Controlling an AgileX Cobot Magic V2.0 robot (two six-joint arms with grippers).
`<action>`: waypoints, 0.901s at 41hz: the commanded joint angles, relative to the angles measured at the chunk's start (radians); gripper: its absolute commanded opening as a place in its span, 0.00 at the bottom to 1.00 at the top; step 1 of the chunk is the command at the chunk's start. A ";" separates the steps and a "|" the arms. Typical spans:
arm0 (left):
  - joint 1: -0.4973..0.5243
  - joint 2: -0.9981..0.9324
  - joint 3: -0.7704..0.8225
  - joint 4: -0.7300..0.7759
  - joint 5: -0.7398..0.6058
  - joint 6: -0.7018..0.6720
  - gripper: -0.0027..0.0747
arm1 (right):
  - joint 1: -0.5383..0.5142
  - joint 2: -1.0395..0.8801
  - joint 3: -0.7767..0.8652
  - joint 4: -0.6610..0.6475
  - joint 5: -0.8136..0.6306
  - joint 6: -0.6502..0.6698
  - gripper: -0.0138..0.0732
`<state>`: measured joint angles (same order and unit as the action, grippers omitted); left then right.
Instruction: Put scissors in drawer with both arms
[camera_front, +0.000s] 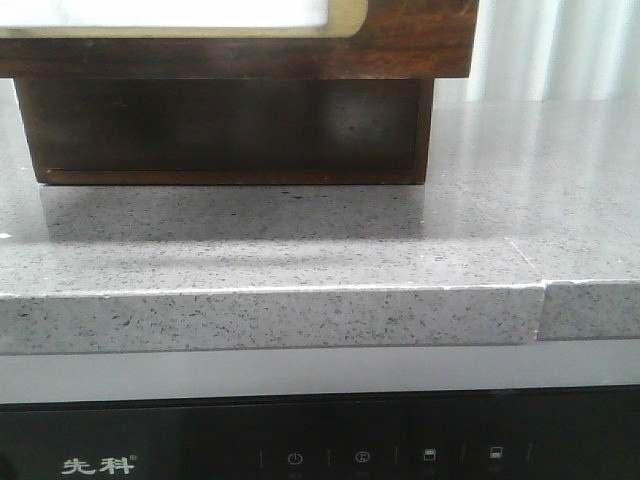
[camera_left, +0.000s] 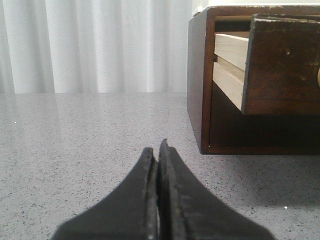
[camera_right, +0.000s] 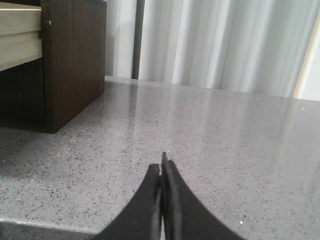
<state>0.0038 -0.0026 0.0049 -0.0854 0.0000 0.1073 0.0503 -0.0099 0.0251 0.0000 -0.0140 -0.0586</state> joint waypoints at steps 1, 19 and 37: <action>-0.005 -0.019 0.025 -0.007 -0.083 -0.009 0.01 | -0.005 -0.017 0.002 0.018 -0.092 0.002 0.08; -0.005 -0.019 0.025 -0.007 -0.083 -0.009 0.01 | -0.005 -0.017 0.002 0.057 -0.096 0.002 0.08; -0.005 -0.019 0.025 -0.007 -0.083 -0.009 0.01 | -0.005 -0.017 0.002 0.057 -0.096 0.002 0.08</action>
<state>0.0038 -0.0026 0.0049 -0.0854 0.0000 0.1073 0.0503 -0.0099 0.0251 0.0576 -0.0240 -0.0586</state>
